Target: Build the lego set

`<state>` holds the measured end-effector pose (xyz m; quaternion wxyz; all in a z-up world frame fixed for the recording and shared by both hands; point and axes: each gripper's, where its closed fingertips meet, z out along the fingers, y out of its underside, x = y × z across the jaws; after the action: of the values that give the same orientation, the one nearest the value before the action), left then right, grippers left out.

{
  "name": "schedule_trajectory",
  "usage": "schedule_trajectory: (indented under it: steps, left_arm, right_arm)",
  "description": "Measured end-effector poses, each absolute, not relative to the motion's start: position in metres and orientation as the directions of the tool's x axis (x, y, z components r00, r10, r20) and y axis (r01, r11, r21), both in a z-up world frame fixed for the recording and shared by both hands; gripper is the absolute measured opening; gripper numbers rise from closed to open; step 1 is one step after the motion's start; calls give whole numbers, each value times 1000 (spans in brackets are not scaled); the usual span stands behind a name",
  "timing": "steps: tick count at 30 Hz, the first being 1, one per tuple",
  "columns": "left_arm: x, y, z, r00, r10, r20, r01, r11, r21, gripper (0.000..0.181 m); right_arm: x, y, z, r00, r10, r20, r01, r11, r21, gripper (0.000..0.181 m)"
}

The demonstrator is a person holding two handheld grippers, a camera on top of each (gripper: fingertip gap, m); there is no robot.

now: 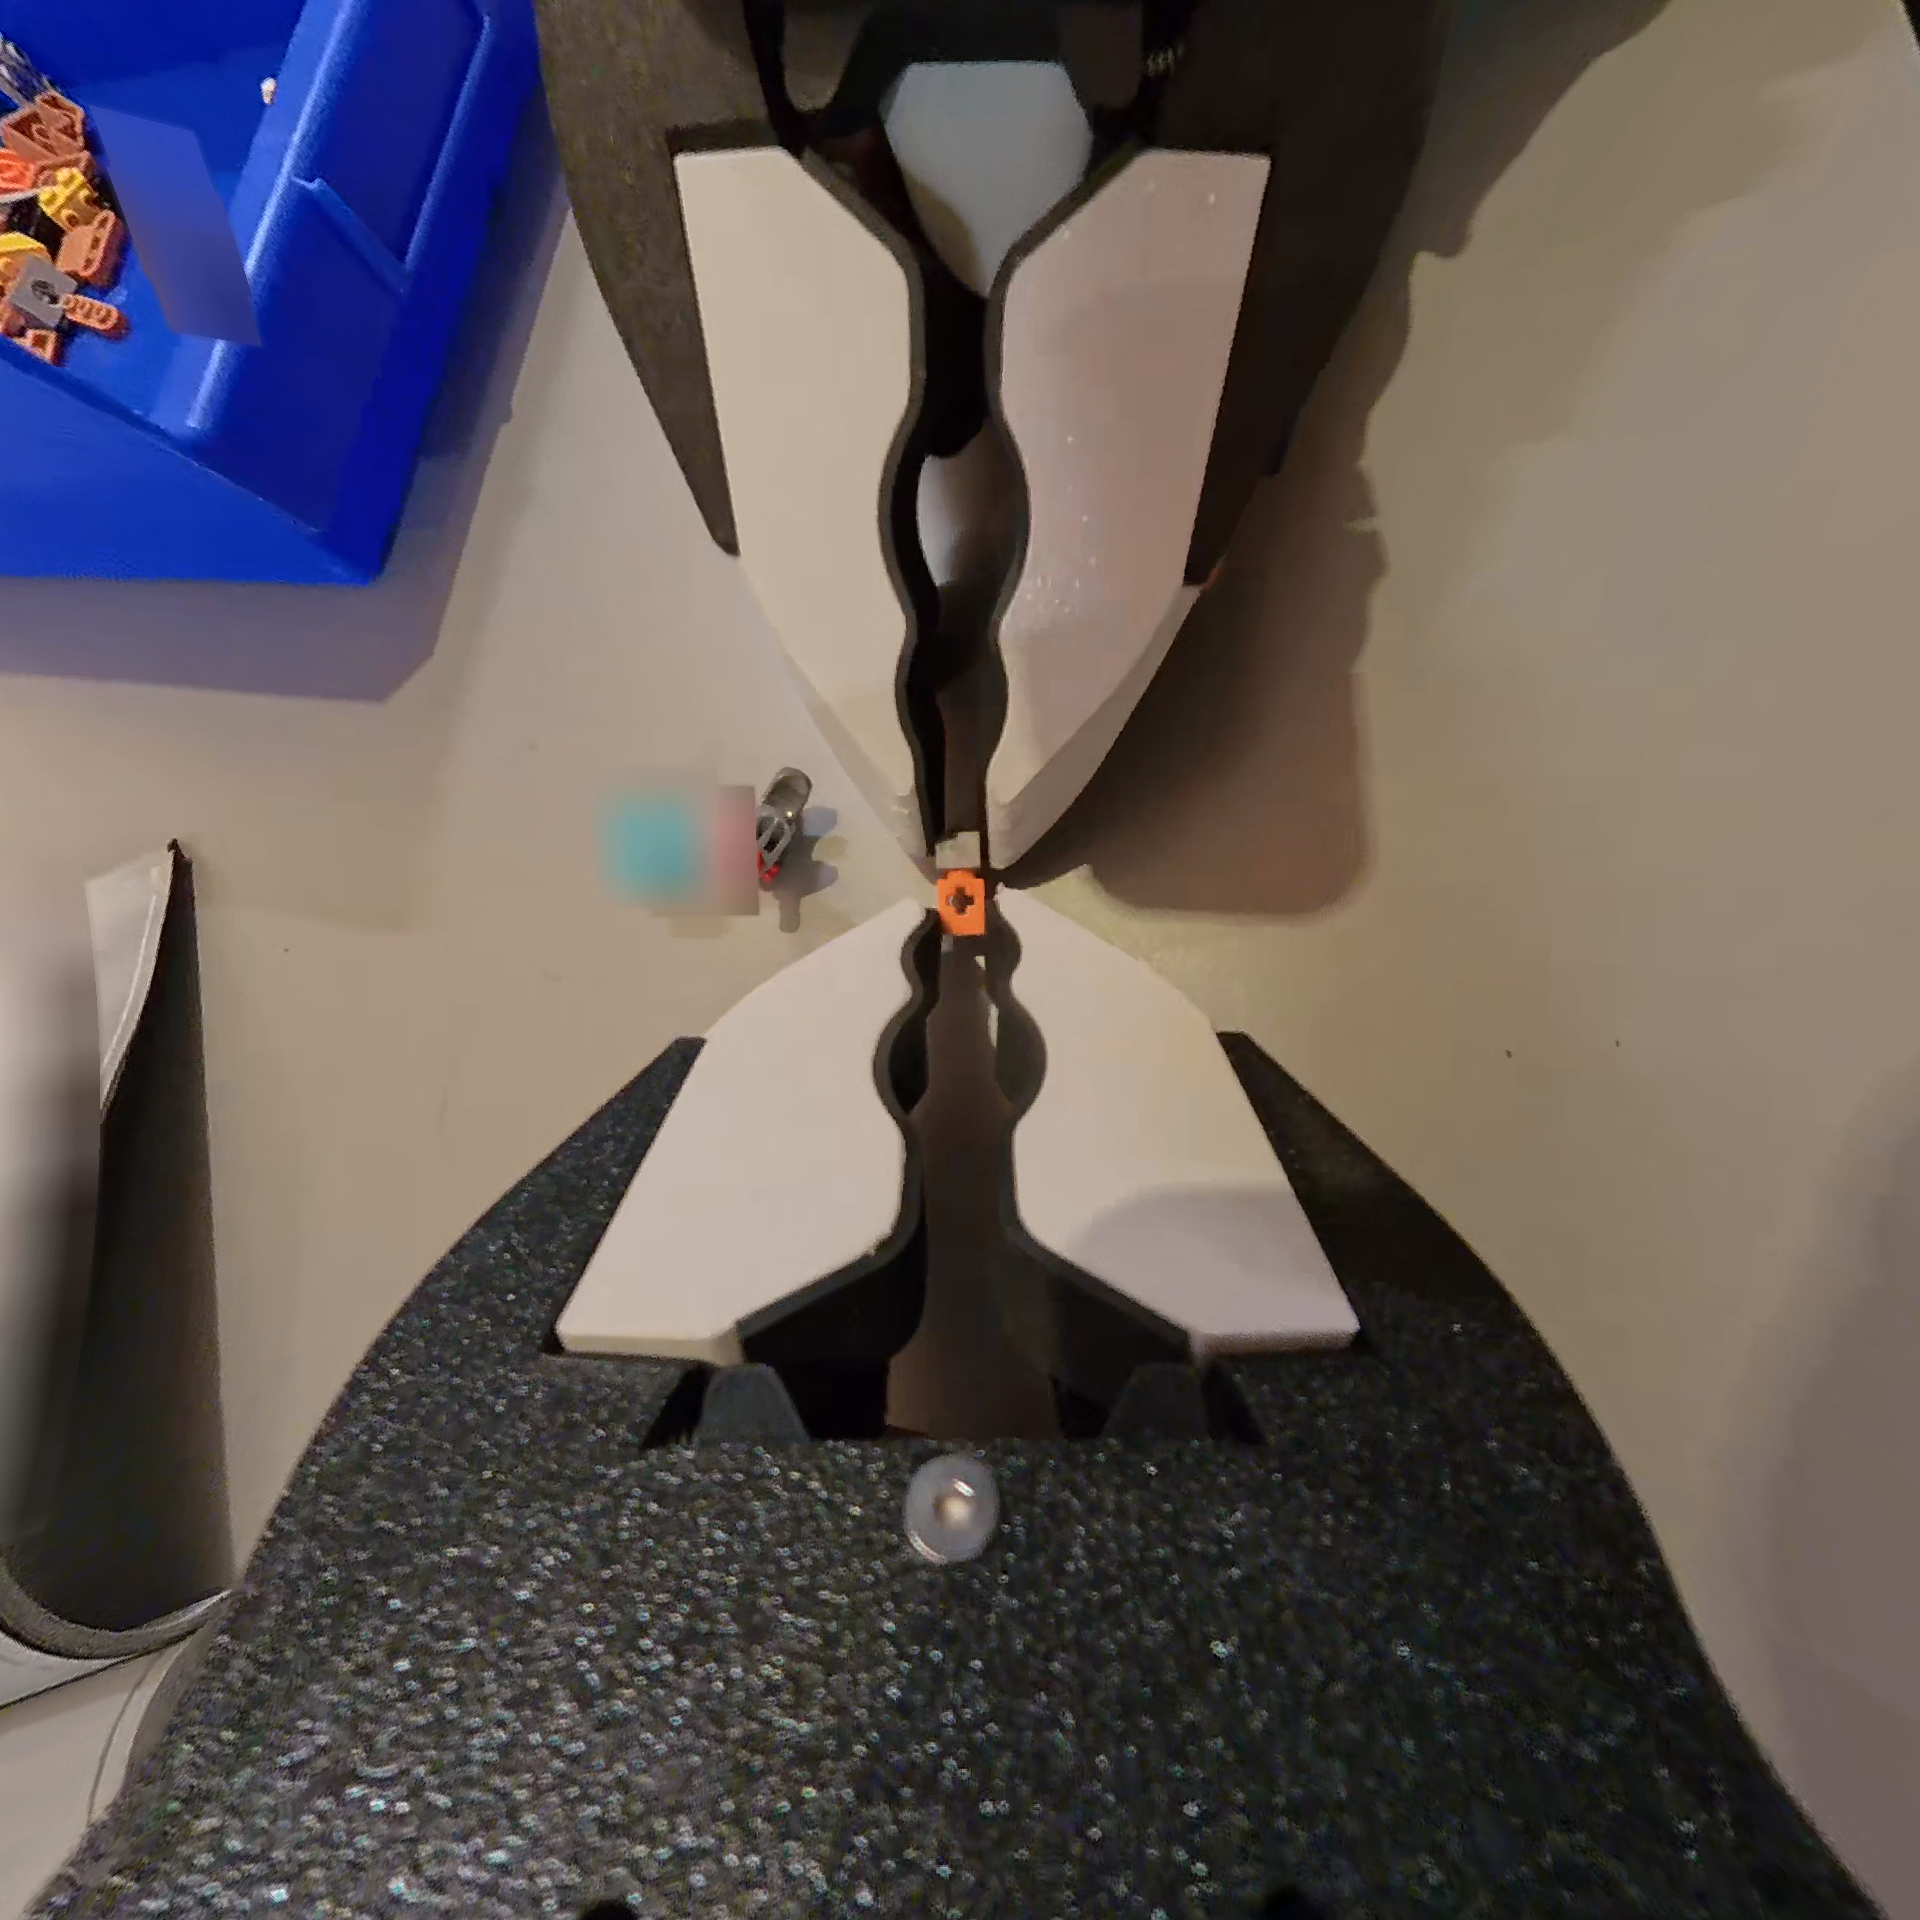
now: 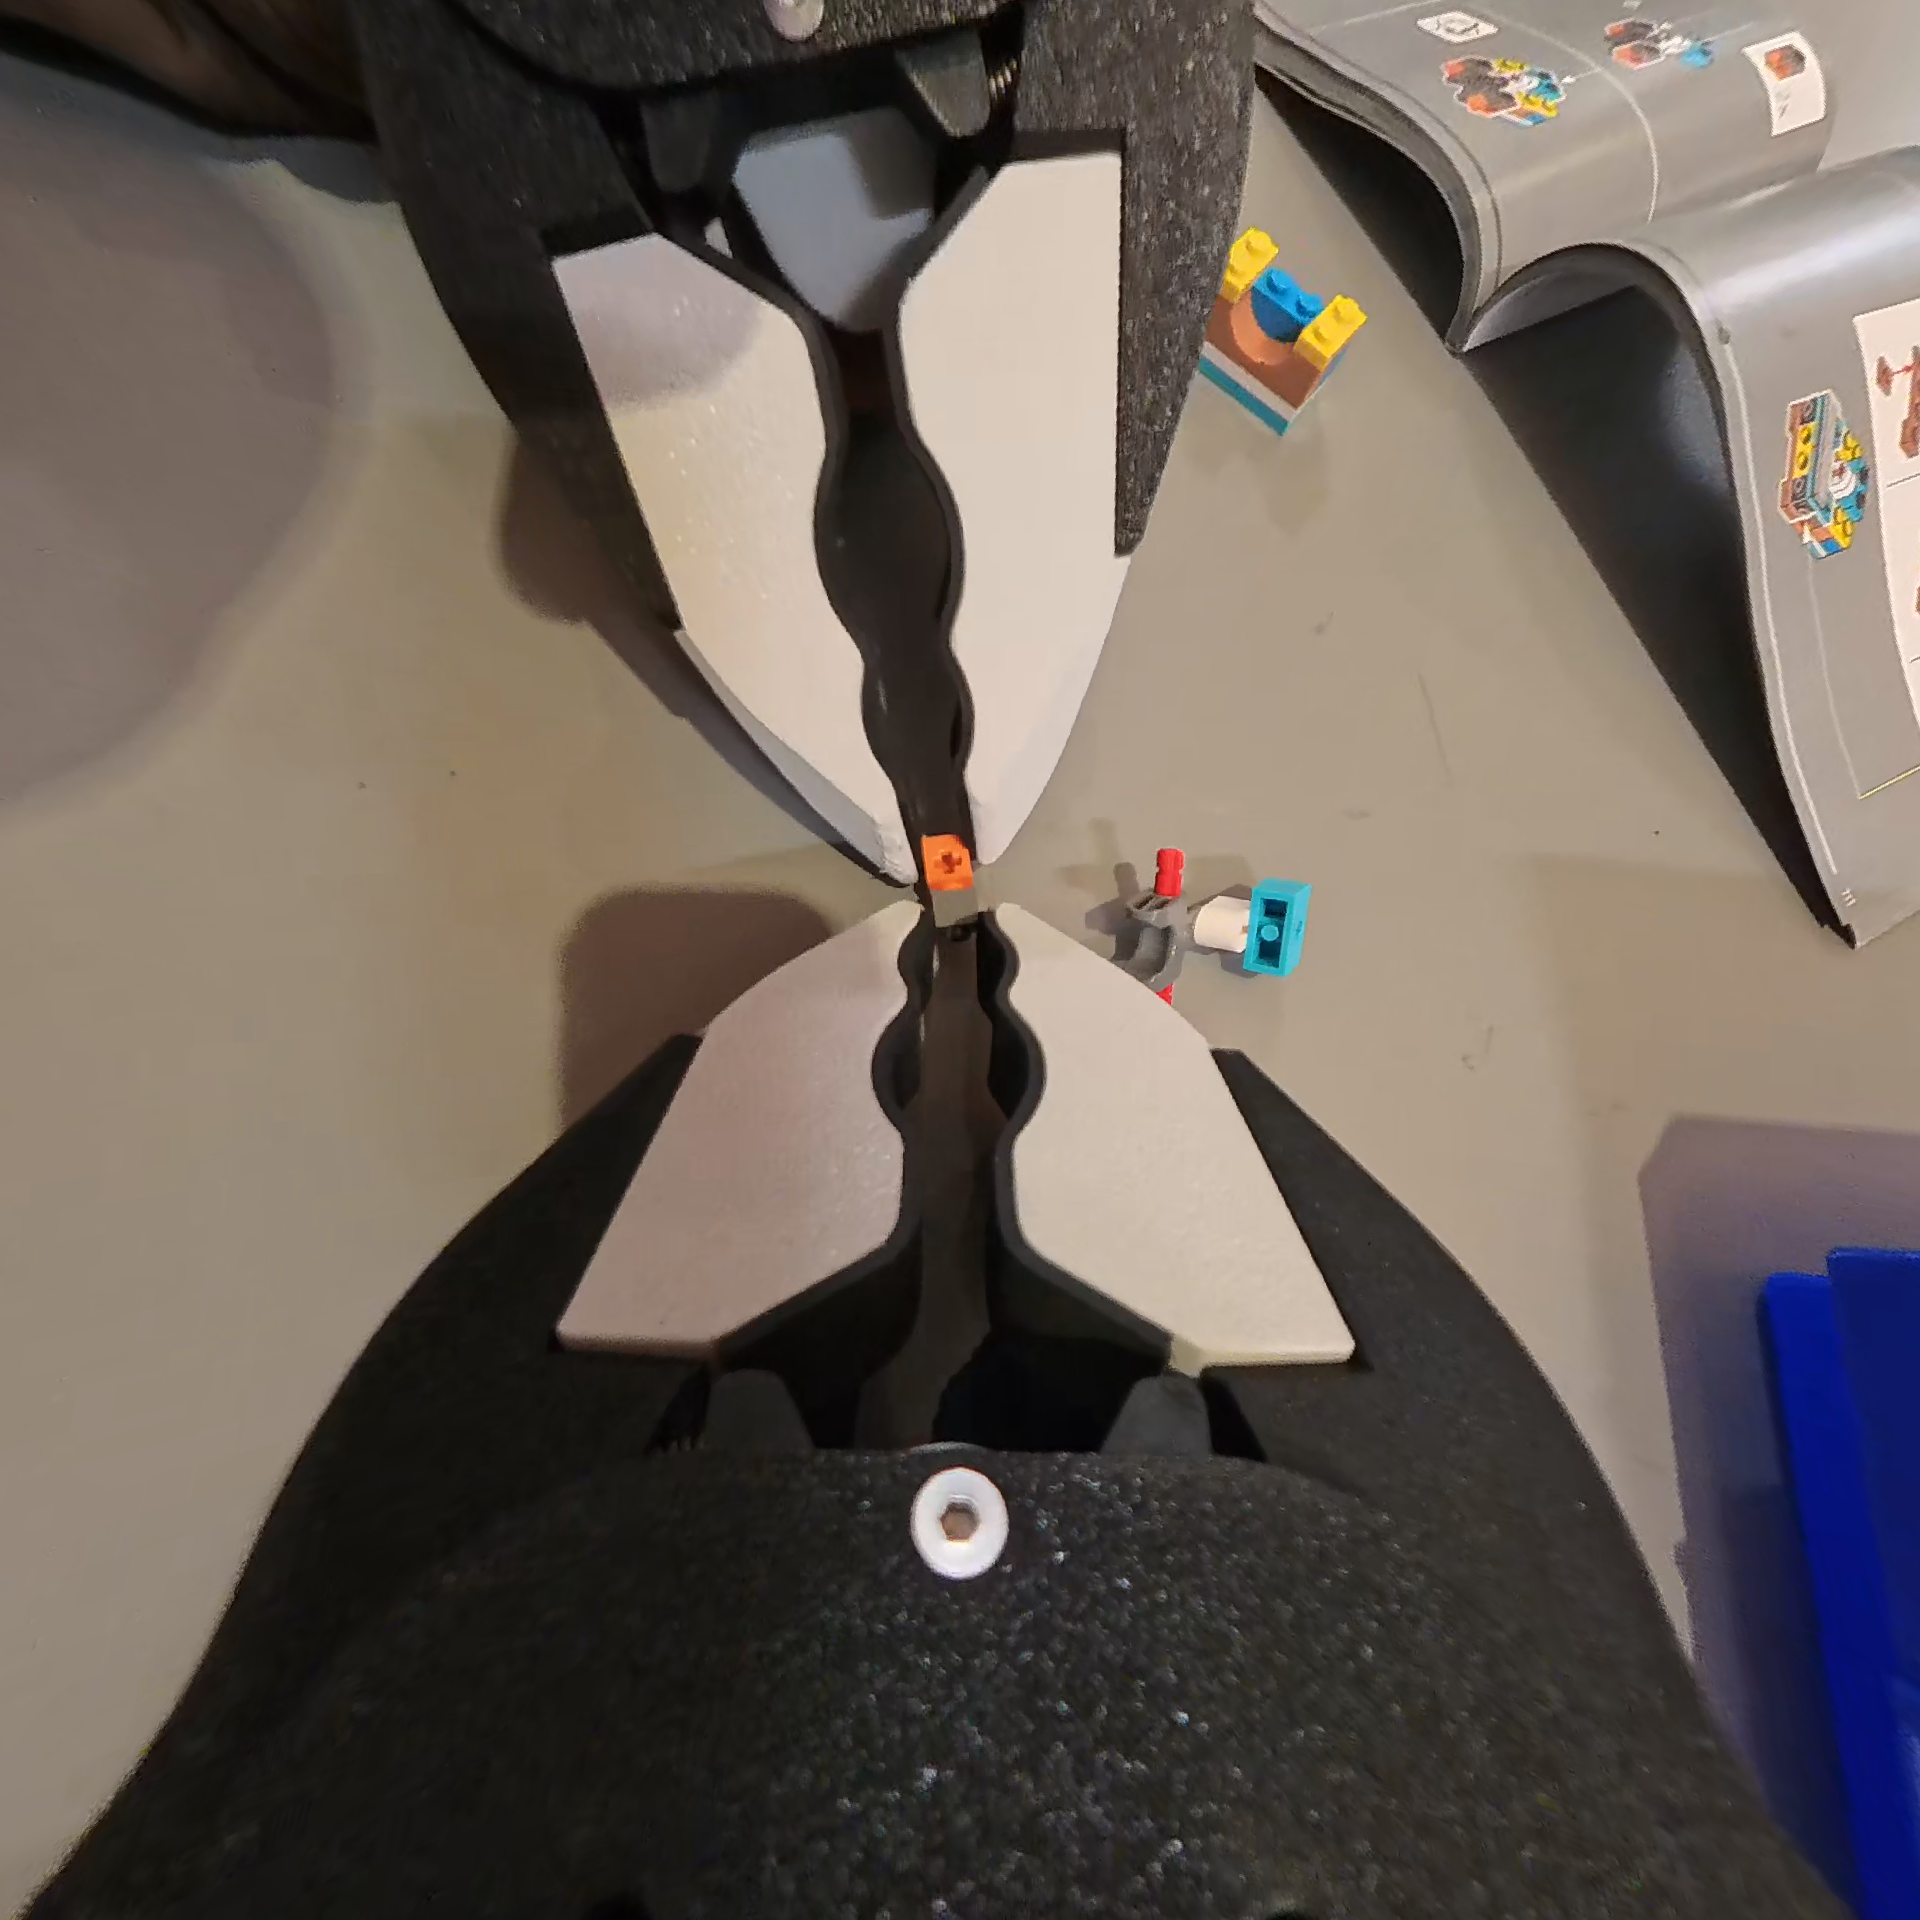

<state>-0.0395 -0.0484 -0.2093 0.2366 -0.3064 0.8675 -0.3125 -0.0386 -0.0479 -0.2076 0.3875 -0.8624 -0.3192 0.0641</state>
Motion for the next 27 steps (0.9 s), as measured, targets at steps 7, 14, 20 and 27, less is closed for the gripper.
schedule_trajectory:
  steps: [7, 14, 20, 27]
  left_arm:
    - [-40, -49, -210, -706, -674, -217, -387, 624, -679, 7]
    - [-39, -49, -211, -712, -666, -222, -388, 637, -666, 7]
    - [-39, -49, -211, -715, -663, -223, -392, 643, -658, 7]
    - [-39, -49, -211, -721, -658, -217, -392, 646, -655, 7]
  right_arm:
    - [-39, -48, -209, 780, 607, 154, 522, -495, -695, 6]
    - [-39, -48, -212, 768, 615, 182, 555, -496, -668, 6]
    - [-39, -47, -212, 767, 617, 179, 555, -496, -667, 6]
    - [-40, -46, -212, 759, 624, 189, 567, -489, -663, 6]
